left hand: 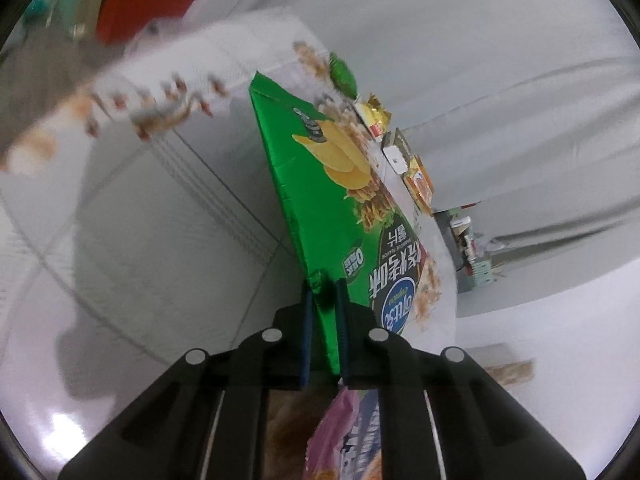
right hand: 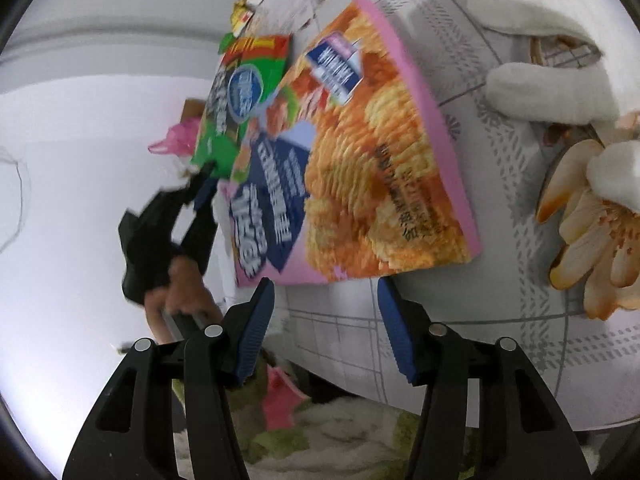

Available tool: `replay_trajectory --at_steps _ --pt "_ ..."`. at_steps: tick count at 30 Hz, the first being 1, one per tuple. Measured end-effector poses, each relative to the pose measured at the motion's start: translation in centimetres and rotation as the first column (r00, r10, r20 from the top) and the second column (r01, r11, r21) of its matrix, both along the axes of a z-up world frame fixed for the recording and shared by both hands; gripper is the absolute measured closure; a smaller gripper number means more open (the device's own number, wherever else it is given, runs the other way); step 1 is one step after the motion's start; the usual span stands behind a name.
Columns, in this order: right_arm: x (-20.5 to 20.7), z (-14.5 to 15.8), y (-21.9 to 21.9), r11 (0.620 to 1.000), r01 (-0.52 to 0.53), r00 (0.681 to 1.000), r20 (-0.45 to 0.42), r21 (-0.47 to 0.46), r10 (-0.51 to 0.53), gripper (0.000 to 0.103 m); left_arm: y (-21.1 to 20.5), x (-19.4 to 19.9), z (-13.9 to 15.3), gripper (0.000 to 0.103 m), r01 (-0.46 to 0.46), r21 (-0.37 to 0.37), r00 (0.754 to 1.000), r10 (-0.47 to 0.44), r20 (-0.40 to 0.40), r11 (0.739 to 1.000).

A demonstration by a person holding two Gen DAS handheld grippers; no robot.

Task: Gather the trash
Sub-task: 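Grasp the pink snack bag with the right gripper while the left gripper holds the green bag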

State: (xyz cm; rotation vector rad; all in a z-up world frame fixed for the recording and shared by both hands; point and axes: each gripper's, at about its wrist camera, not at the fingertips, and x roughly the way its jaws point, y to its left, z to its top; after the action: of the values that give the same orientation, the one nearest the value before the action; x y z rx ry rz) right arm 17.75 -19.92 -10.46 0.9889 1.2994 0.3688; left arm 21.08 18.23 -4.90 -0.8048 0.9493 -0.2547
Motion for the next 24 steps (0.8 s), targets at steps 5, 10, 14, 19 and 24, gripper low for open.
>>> replay_trajectory --at_steps 5,10,14,19,24 --pt "0.5 0.0 -0.9 0.999 0.039 0.999 -0.001 0.010 -0.039 0.051 -0.8 -2.6 1.9 0.093 0.068 0.183 0.993 -0.083 0.080 0.981" --pt "1.5 0.4 -1.6 0.997 0.065 0.998 0.021 -0.034 -0.065 0.049 -1.4 -4.9 2.4 0.093 0.125 0.297 0.983 -0.159 0.095 0.947" --pt "2.4 0.3 -2.0 0.995 0.091 0.995 0.043 -0.036 -0.089 0.049 -2.0 -6.3 2.4 0.093 0.157 0.335 0.976 -0.197 0.090 0.929" --pt "2.9 -0.2 -1.3 0.993 0.120 0.992 0.049 -0.003 -0.120 0.051 -3.5 -7.8 2.0 0.093 0.201 0.386 0.965 -0.250 0.081 0.900" --pt "3.5 -0.3 -0.8 0.990 0.142 0.988 0.056 0.004 -0.142 0.052 -4.7 -8.9 2.3 0.093 0.225 0.433 0.953 -0.291 0.091 0.873"
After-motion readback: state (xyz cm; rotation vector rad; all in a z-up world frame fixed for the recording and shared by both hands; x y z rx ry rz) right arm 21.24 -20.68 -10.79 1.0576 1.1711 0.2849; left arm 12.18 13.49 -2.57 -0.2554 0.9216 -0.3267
